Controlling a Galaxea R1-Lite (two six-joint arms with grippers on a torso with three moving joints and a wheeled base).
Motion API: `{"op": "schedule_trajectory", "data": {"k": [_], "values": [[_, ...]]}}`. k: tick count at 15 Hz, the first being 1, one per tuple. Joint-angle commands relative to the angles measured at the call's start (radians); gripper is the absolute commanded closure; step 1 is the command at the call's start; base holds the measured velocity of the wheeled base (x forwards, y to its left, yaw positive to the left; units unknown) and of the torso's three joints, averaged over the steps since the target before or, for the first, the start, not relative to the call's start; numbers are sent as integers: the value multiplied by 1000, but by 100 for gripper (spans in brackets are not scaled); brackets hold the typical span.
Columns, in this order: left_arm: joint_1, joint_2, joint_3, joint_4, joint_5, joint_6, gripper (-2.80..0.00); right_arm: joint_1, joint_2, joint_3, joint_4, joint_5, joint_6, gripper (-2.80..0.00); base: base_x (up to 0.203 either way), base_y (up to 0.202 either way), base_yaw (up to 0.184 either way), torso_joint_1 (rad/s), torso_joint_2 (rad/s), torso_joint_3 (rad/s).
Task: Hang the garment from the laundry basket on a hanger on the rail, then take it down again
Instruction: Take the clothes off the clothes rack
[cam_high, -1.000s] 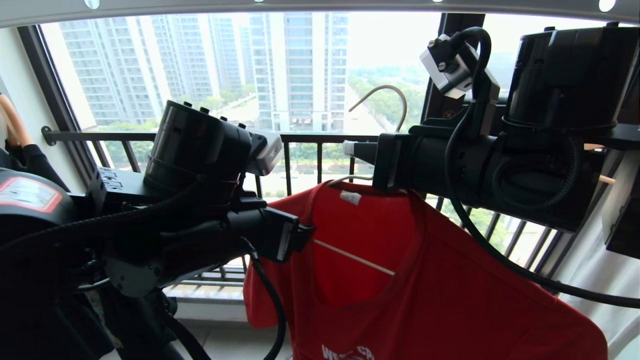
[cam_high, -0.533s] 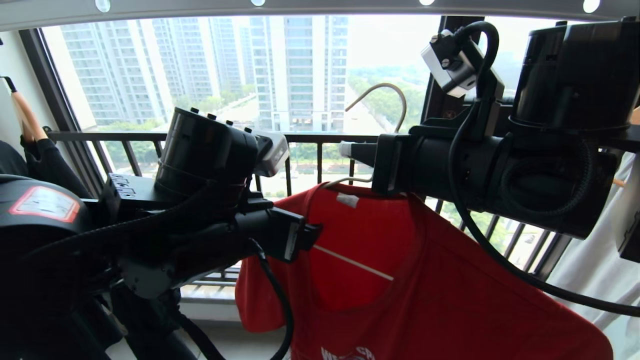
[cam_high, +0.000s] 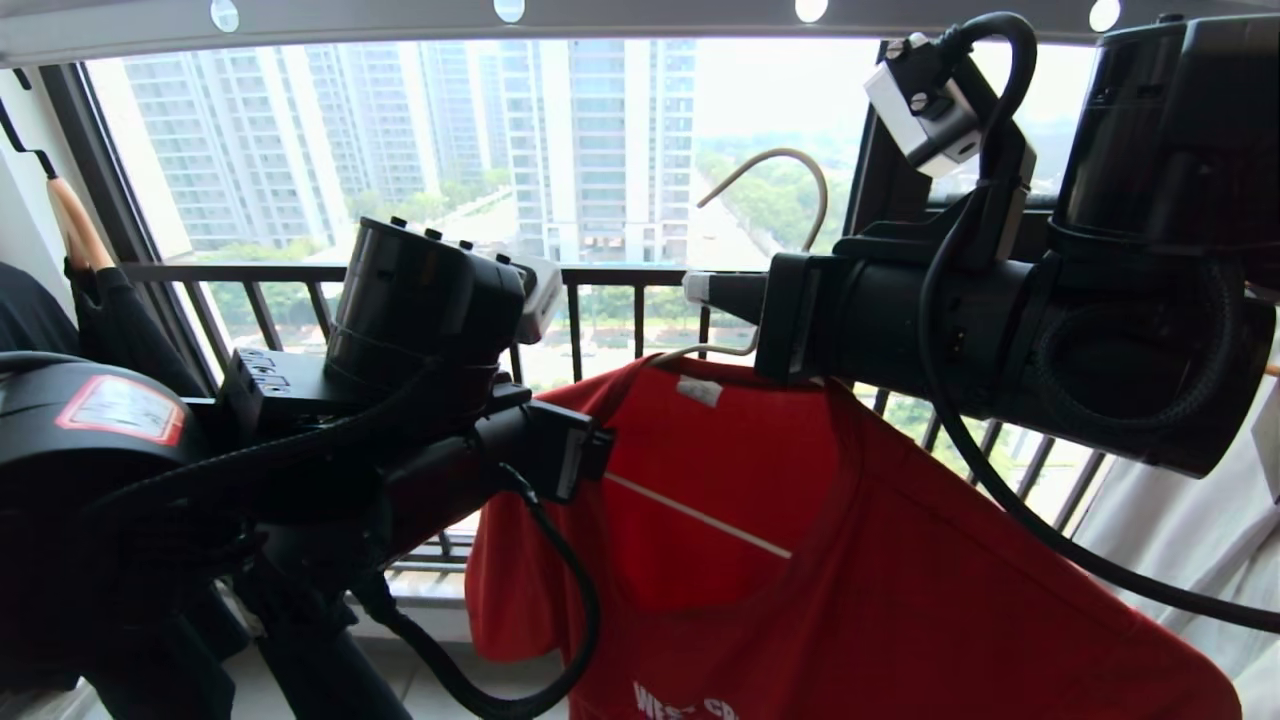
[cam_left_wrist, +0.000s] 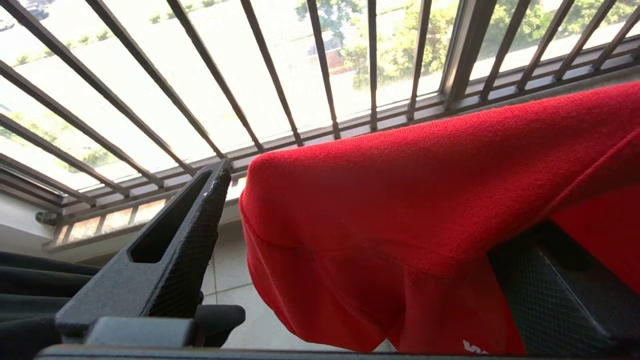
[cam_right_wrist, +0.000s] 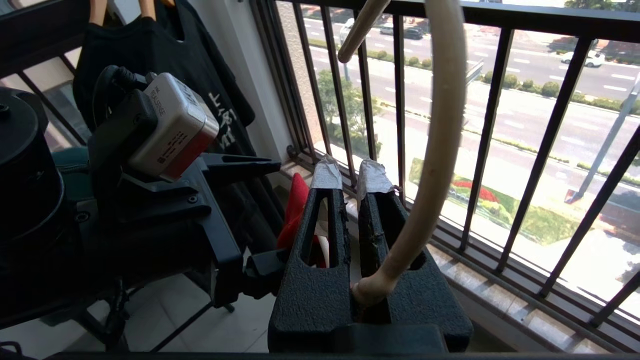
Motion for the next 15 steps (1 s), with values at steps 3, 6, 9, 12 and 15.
{"op": "schedule_trajectory", "data": {"k": [3,6,9,12,15], "values": [[-10,-20,9,-3,29,15,-280,-10,3,-6,-4,-14,0,0,0,0,0,0,0,0],[-10,-22,20,-17,42,36,0,-10,4,-6,-6,-14,0,0,0,0,0,0,0,0],[-10,-29,18,-18,47,36,0,-11,3,-6,-6,-15,0,0,0,0,0,0,0,0],[-10,-62,17,-18,58,40,0,-24,12,-6,-7,-16,-2,0,0,0,0,0,0,0],[-3,-93,11,-19,60,50,0,-47,29,-7,-9,-17,-7,0,0,0,0,0,0,0]]}}
